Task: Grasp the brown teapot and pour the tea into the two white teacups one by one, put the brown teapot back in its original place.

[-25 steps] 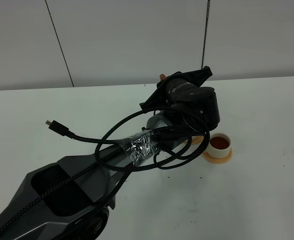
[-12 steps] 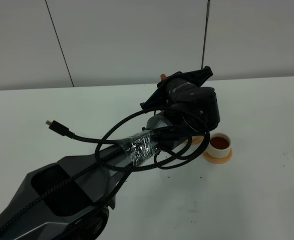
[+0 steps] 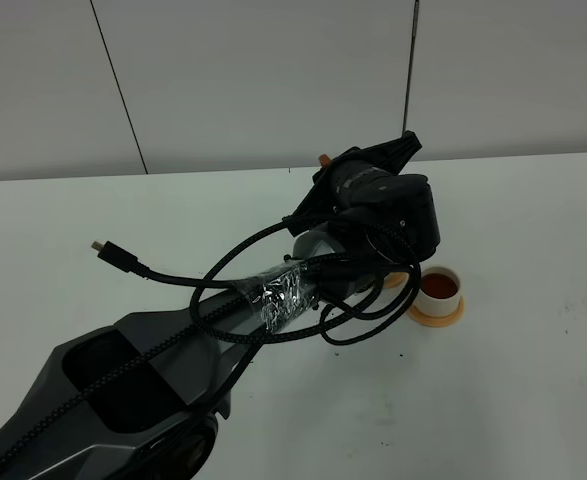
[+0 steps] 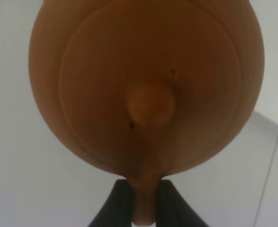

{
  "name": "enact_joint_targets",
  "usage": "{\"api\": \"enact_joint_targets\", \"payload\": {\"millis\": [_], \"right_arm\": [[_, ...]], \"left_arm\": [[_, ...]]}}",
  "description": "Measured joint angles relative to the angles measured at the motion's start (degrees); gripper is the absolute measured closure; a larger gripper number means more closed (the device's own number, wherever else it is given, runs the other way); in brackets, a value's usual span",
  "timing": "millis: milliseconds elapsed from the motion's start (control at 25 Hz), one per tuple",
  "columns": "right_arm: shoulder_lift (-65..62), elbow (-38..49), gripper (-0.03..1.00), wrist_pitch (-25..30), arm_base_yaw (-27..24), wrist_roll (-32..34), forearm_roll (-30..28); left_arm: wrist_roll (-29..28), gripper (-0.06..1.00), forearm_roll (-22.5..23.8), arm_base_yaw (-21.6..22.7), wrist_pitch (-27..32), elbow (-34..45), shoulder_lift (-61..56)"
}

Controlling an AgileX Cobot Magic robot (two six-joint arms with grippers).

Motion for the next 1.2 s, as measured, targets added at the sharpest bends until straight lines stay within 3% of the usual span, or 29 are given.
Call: {"api": "enact_joint_targets", "payload": {"millis": [440, 680, 1040, 1200], "right_arm": [[0.0, 0.0, 0.73, 0.0, 0.0, 0.0, 0.0], [0.0, 0.0, 0.73, 0.0, 0.0, 0.0, 0.0], [0.0, 0.0, 0.73, 0.0, 0.0, 0.0, 0.0], [0.0, 0.0, 0.73, 0.0, 0.0, 0.0, 0.0]], "left_arm": [[-7.9, 0.78, -3.6, 0.0, 5.0, 0.0, -1.0], [-12.3, 0.78, -10.9, 0.8, 7.2, 0.0, -6.6], [-18.5, 0.78, -24.5, 2.7, 15.4, 0.0, -14.1], [-21.2, 0.78, -33.4, 3.7, 15.4, 0.0, -15.5]]}}
